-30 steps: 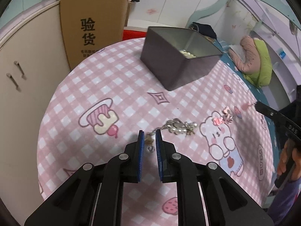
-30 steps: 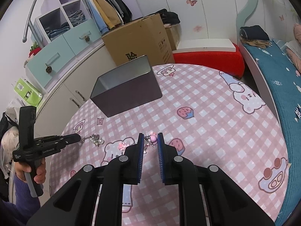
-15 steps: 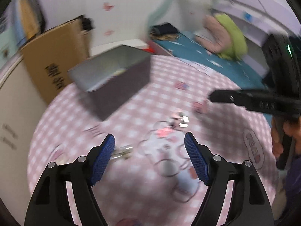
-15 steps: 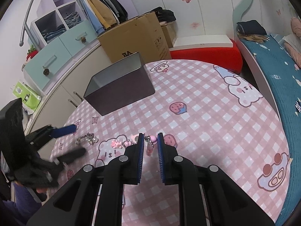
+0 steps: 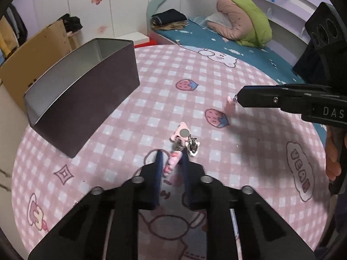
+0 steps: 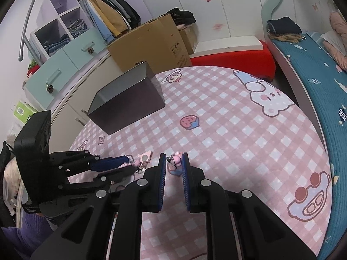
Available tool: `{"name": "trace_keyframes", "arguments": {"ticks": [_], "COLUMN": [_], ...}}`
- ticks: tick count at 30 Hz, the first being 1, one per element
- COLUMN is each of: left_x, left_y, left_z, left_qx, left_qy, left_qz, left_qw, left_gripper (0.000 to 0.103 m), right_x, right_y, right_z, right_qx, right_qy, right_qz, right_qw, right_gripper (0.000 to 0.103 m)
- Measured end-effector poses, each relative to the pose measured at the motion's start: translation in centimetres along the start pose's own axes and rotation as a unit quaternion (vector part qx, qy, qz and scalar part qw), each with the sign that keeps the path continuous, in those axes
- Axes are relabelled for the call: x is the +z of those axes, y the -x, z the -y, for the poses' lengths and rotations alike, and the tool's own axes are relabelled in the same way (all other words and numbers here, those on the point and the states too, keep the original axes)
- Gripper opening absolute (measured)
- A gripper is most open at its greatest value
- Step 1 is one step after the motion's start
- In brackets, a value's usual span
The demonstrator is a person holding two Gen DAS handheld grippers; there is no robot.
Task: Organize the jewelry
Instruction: 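Lower both pink keychains into the grey tin and open both grippers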
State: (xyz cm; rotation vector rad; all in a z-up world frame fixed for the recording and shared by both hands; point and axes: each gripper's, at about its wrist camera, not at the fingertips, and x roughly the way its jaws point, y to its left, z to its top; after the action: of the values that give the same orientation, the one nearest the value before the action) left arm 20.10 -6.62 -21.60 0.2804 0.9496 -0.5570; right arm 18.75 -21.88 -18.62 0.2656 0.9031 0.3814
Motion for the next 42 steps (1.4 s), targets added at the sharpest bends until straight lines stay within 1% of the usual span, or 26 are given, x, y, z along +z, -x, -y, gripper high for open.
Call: {"name": "trace_keyframes", "arguments": {"ticks": [1,2,5,8,11,12,15,16,17,18,20,23,25,28,33,34,37,42], "left_x": [0.0,0.0,0.0,-0.3,-0.1,0.3,1.5,2.2,2.6,3.4,4.5,5.9,6.5,7.0,6.5,6.3,6.0,5.8], "left_y": [-0.2,-0.1,-0.1,0.8,3.1,4.5,7.7,8.8,9.3,9.8,10.3,9.9,9.1,7.5,5.2,4.9,4.2,3.8], "left_z": [-0.1,-0.3,-1.0,-1.6,-2.8,-3.4,-4.9,-5.8,-6.3,-7.4,-9.0,-11.8,-12.8,-14.1,-15.4,-15.6,-16.1,-15.8], "left_qx": [0.003,-0.001,-0.014,-0.024,-0.050,-0.060,-0.074,-0.074,-0.071,-0.060,-0.050,-0.038,-0.014,-0.013,-0.003,0.002,-0.001,-0.003], "left_qy": [-0.002,0.002,0.021,0.038,0.058,0.064,0.074,0.079,0.082,0.088,0.098,0.123,0.133,0.140,0.153,0.157,0.162,0.166], "left_qz": [0.000,0.000,0.000,0.002,0.027,0.045,0.087,0.101,0.106,0.113,0.118,0.110,0.097,0.074,0.047,0.044,0.039,0.037], "left_qw": [1.0000,1.0000,0.9997,0.9990,0.9967,0.9951,0.9907,0.9890,0.9885,0.9878,0.9868,0.9856,0.9862,0.9873,0.9871,0.9867,0.9860,0.9854], "left_gripper": [0.009,0.009,0.008,0.008,0.008,0.008,0.008,0.009,0.009,0.009,0.009,0.009,0.009,0.009,0.009,0.011,0.011,0.011], "right_x": [0.0,0.1,0.2,0.5,1.4,1.9,3.7,4.5,5.0,5.9,7.5,9.6,10.9,12.2,12.6,12.5,12.1,11.8], "right_y": [0.0,0.0,-0.1,0.1,0.5,0.6,0.8,0.9,0.9,0.8,0.4,-1.0,-2.2,-4.5,-8.2,-8.9,-10.2,-11.0], "right_z": [0.1,0.1,0.0,-0.5,-1.6,-2.1,-4.1,-5.0,-5.6,-6.5,-8.1,-10.2,-11.4,-12.6,-12.8,-12.6,-12.4,-12.1], "right_qx": [0.001,0.001,0.002,0.003,0.005,0.005,0.013,0.017,0.020,0.024,0.028,0.033,0.031,0.020,-0.004,-0.010,-0.017,-0.025], "right_qy": [-0.001,-0.001,0.001,0.006,0.019,0.026,0.049,0.058,0.065,0.073,0.085,0.093,0.099,0.103,0.105,0.104,0.100,0.098], "right_qz": [0.000,0.000,0.000,0.004,0.010,0.013,0.025,0.029,0.032,0.038,0.045,0.049,0.051,0.036,0.000,-0.008,-0.022,-0.035], "right_qw": [1.000,1.000,1.000,1.000,1.000,1.000,0.998,0.998,0.997,0.996,0.995,0.994,0.993,0.994,0.994,0.995,0.995,0.994], "right_gripper": [0.014,0.014,0.014,0.014,0.014,0.014,0.014,0.014,0.014,0.014,0.014,0.014,0.014,0.014,0.014,0.014,0.014,0.017]}}
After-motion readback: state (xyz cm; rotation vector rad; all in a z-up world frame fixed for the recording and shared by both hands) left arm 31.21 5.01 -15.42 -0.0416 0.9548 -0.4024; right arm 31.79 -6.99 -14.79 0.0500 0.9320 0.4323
